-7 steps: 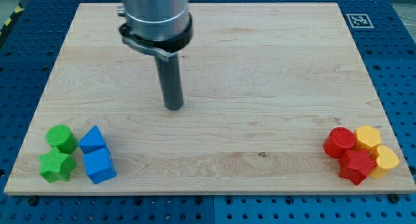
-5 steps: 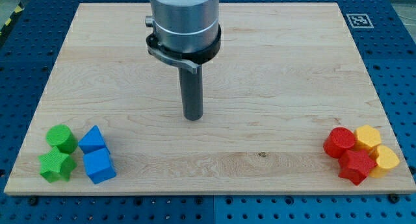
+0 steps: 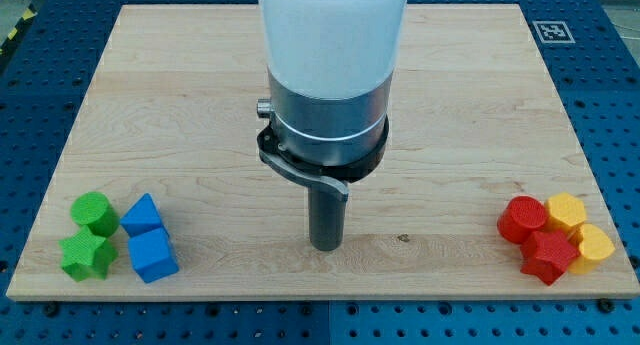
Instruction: Move your arm at the bottom center side of the board
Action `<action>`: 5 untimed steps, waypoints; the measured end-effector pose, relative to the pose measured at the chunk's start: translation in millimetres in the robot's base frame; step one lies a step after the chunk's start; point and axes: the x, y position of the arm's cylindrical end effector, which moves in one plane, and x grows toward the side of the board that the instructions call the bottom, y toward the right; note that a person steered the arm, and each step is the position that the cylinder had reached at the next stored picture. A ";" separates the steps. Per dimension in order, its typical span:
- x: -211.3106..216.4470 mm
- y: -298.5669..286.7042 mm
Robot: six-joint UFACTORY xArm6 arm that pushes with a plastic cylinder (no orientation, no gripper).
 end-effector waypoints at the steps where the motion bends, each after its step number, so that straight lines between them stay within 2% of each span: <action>1: 9.2 10.5; 3: 43.6 44.2; 5: 44.2 45.3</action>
